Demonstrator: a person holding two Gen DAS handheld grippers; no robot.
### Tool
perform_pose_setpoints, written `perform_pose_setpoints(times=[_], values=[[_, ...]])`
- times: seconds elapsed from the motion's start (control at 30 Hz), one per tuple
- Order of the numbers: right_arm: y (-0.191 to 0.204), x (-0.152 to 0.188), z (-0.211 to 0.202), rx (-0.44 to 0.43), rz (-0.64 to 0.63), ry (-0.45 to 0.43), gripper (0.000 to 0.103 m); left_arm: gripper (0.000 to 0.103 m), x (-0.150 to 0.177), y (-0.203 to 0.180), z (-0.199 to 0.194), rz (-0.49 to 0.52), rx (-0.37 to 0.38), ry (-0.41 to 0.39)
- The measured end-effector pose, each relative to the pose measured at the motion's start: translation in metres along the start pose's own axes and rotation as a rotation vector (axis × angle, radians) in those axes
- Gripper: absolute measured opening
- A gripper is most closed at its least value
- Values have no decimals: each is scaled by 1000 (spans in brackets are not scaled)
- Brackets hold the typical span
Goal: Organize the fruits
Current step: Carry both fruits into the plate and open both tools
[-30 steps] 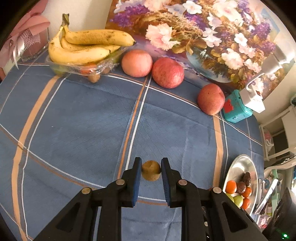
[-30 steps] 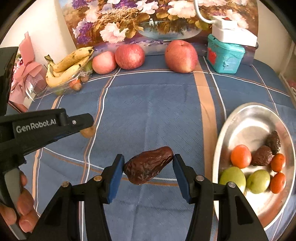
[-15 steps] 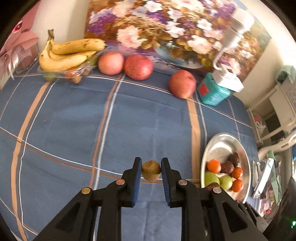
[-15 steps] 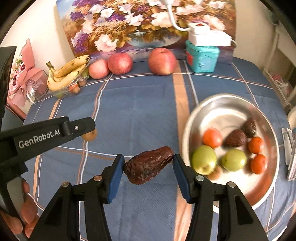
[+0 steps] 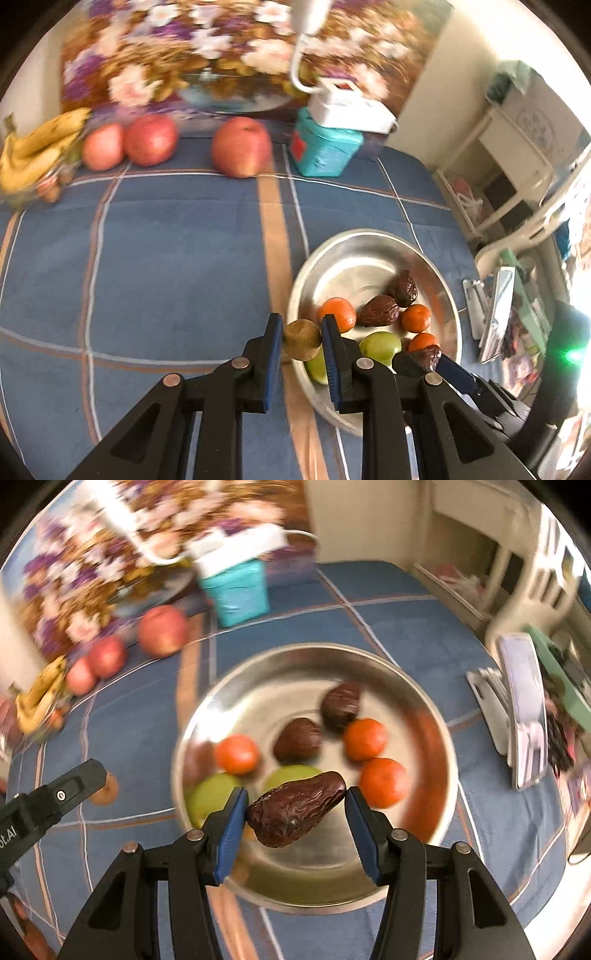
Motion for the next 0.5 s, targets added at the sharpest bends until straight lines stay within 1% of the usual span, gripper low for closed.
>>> perform_pose_setpoints(times=[0.1,0.23,0.5], values=[[-5,2,6,11,4,27,56,23,-1,-7,12,15,6,2],[-4,4,12,-1,-7,57,56,23,-1,-11,27,22,6,20],[0,12,21,-9,-26,103,56,25,4,-9,39,12,-3,53]])
Point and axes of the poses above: each gripper's, at about its wrist camera, not at the fingertips, and z roughly the way its jaws point, y to its left, x to its underside, the point moved 6 cm from there along z, roughly the way its jaws point, and after that the axes turned 2 degrees about y, right-handed, at the moved point
